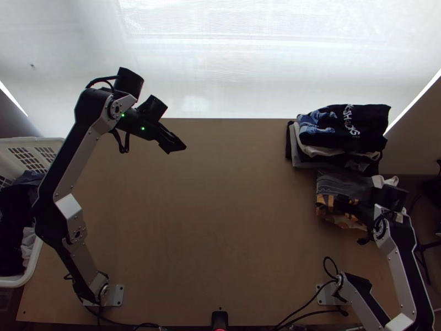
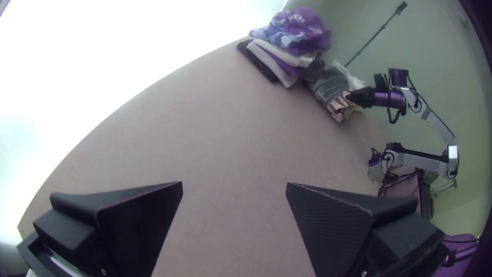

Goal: Fold the t-shirt

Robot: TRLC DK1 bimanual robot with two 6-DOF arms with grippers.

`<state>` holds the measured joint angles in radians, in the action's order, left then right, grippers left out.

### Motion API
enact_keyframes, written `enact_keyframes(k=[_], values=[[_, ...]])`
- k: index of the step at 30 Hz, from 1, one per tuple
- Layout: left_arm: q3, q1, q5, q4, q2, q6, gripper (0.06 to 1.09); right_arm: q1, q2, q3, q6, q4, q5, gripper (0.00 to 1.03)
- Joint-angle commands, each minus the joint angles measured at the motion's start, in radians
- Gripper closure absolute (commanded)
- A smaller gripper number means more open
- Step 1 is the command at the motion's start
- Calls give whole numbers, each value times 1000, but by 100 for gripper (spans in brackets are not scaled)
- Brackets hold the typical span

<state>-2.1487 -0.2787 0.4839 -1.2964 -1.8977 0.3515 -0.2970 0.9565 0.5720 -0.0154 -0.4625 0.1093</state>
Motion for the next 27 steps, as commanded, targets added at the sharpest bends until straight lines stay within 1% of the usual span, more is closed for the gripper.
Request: enact_keyframes(k=[1, 10, 13, 15, 18, 20, 22, 27], values=[[-23, -4, 1, -3, -6, -6, 10, 25, 73, -43, -15, -77, 6, 7], [-74, -5, -1, -15, -29, -9, 10, 22, 229, -12, -3, -145, 4, 6], [-79, -7, -1, -17, -32, -9, 10, 22, 171, 42, 6, -200, 7, 6], [-80, -7, -1, -18, -32, -11, 10, 22, 110, 112, 3, -249, 40, 6], [-80, -5, -1, -18, -32, -11, 10, 22, 48, 236, -3, -309, 64, 6], [-80, -5, -1, -18, -32, -14, 10, 22, 39, 301, -6, -309, 64, 6], [-80, -5, -1, -18, -32, -17, 10, -11, 74, 341, -6, -300, 64, 6], [-82, -5, -1, -18, -29, -26, 10, -152, 326, 374, 29, -261, 75, 6]])
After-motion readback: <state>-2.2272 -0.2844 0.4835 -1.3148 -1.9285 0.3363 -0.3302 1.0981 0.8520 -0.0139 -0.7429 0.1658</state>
